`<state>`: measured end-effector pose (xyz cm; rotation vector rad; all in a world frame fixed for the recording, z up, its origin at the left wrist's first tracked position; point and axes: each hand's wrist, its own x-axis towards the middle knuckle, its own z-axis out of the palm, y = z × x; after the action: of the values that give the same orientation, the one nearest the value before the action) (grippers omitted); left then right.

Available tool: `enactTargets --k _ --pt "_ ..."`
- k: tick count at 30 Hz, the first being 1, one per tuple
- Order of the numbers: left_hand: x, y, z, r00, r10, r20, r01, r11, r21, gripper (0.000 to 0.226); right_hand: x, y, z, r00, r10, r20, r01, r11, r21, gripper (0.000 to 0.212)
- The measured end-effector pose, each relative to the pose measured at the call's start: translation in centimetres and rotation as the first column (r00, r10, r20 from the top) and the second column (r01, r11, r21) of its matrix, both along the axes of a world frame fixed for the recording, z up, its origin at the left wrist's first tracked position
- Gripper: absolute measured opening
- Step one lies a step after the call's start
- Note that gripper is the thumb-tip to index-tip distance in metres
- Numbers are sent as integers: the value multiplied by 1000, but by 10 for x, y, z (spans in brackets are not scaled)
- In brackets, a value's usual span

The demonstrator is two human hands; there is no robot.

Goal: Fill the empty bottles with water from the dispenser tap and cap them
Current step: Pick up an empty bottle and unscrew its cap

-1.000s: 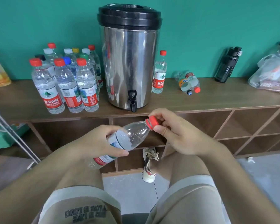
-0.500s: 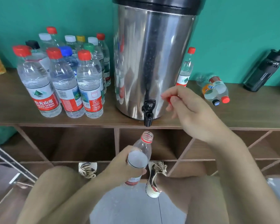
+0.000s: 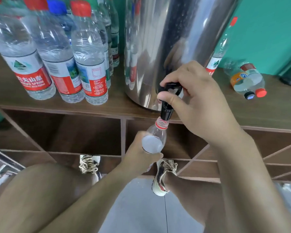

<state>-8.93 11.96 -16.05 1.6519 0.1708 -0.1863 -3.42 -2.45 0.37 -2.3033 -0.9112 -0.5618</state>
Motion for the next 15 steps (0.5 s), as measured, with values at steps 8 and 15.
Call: enactTargets --k 8,15 --pt "0 1 4 999 -24 37 24 1000 1 57 -1 8 1 999 -29 41 30 999 -20 14" --pt "1 3 4 999 -41 34 42 999 -25 58 -8 5 -9 966 25 258 -29 1000 11 14"
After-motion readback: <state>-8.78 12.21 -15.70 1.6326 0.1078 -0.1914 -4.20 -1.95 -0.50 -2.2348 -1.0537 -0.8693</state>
